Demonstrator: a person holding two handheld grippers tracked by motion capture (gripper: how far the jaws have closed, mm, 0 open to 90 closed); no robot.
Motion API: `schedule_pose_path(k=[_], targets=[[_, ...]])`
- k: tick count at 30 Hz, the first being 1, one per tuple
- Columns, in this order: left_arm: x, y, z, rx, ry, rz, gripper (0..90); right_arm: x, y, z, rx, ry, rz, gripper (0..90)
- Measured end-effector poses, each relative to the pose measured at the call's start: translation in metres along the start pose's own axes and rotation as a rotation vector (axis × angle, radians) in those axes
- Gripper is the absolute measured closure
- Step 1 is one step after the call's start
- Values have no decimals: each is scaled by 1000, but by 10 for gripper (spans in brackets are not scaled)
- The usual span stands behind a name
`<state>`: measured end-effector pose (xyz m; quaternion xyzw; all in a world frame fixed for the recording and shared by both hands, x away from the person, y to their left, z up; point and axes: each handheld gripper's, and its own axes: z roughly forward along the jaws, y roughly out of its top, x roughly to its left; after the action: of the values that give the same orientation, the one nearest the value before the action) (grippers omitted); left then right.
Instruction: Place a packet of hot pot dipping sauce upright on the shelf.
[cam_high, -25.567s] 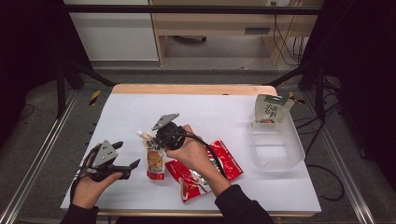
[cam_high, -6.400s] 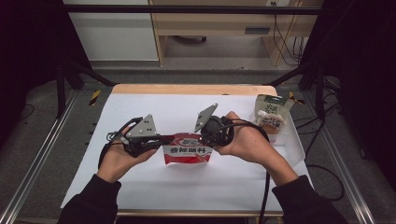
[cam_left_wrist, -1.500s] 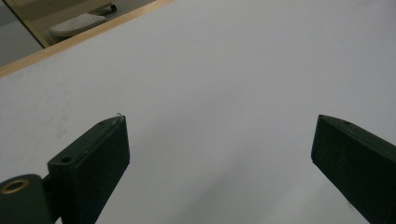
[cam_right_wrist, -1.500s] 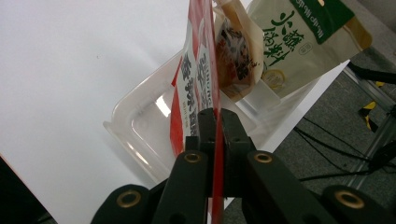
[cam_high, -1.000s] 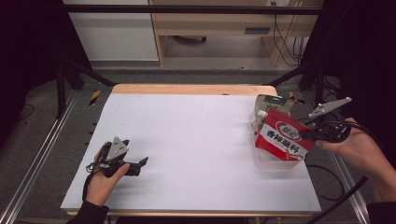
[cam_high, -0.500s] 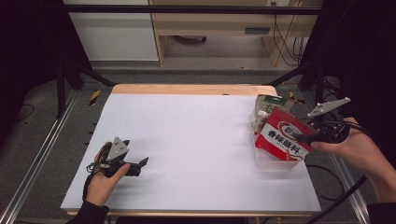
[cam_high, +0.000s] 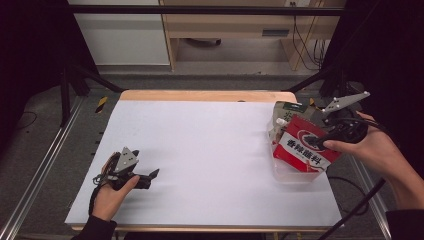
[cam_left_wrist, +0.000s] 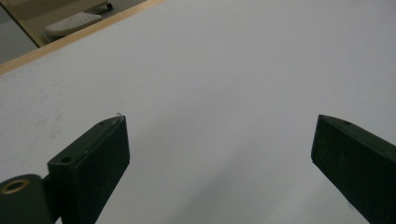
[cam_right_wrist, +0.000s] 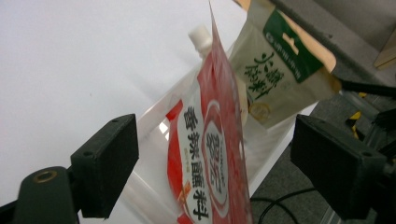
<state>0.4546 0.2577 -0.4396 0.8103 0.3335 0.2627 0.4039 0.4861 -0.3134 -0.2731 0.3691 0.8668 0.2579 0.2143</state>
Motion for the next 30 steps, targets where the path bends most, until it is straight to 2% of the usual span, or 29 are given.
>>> schedule_pose_path(k=[4, 16, 30], targets=[[0, 0, 0, 0, 2, -1, 42, 5, 14, -8, -42, -28, -11, 128], [0, 0, 0, 0, 2, 1, 42, 28, 43, -20, -113, -57, -42, 101], [0, 0, 0, 1, 1, 3, 42, 53, 66, -21, -191, -50, -63, 93]])
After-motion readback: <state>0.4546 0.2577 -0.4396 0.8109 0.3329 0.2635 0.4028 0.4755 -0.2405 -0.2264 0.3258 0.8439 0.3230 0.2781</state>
